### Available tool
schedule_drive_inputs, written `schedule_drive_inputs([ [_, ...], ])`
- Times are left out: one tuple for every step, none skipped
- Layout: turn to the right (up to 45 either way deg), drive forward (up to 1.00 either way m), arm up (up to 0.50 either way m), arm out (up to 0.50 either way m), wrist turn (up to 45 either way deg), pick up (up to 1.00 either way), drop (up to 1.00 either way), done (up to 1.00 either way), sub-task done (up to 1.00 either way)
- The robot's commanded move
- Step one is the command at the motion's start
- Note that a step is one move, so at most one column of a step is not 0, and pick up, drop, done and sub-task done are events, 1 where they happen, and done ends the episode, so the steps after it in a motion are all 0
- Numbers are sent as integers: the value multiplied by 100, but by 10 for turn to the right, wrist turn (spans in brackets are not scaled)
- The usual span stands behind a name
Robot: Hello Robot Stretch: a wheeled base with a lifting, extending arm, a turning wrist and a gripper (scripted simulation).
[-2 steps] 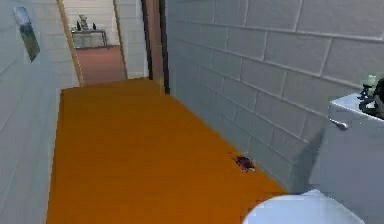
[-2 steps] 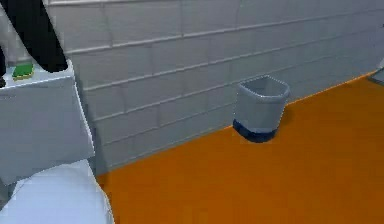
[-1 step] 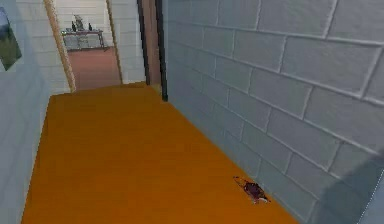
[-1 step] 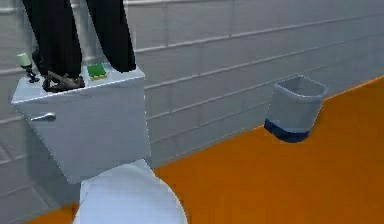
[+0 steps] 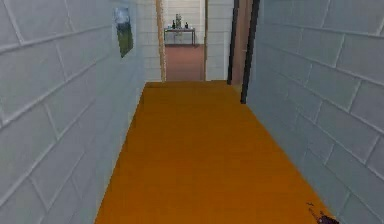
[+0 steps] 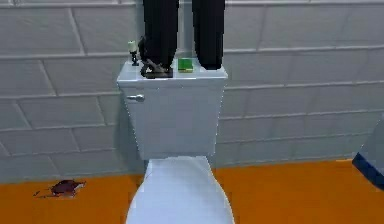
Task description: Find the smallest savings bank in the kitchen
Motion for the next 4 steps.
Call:
schedule_drive_inputs([
  [0, 100, 0, 0, 0, 0, 0, 0, 0],
  [0, 100, 0, 0, 0, 0, 0, 0, 0],
  [0, 100, 0, 0, 0, 0, 0, 0, 0],
  [0, 100, 0, 0, 0, 0, 0, 0, 0],
])
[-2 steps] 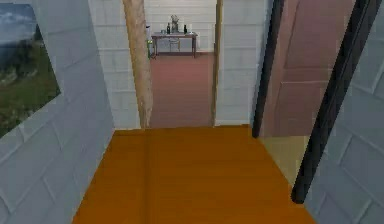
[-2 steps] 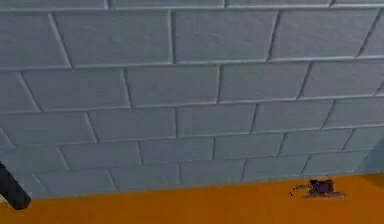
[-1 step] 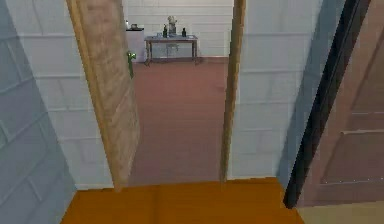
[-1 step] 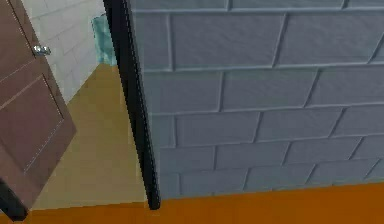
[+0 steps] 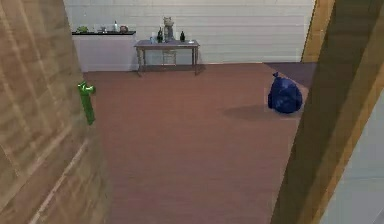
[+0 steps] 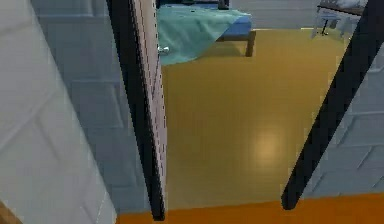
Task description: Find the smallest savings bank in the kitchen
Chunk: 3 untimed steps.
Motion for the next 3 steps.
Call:
schedule_drive_inputs([
  [-60, 0, 0, 0, 0, 0, 0, 0, 0],
  [0, 50, 0, 0, 0, 0, 0, 0, 0],
  [120, 0, 0, 0, 0, 0, 0, 0, 0],
])
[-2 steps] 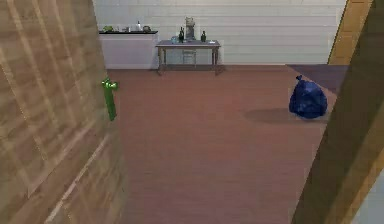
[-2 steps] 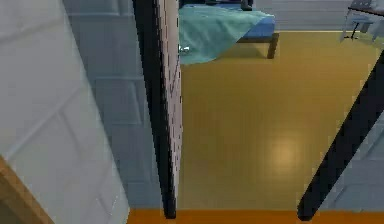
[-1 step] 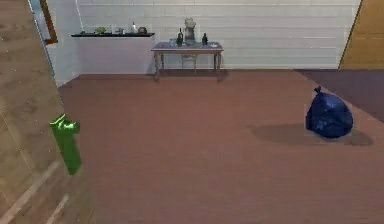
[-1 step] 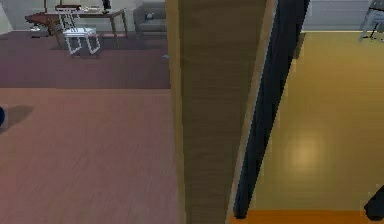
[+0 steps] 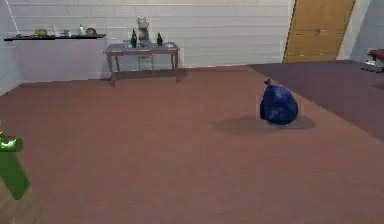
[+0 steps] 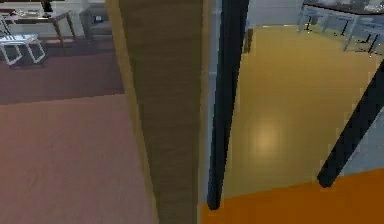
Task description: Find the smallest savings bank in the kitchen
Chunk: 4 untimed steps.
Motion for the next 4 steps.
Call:
schedule_drive_inputs([
  [0, 100, 0, 0, 0, 0, 0, 0, 0],
  [0, 100, 0, 0, 0, 0, 0, 0, 0],
  [30, 0, 0, 0, 0, 0, 0, 0, 0],
  [60, 0, 0, 0, 0, 0, 0, 0, 0],
])
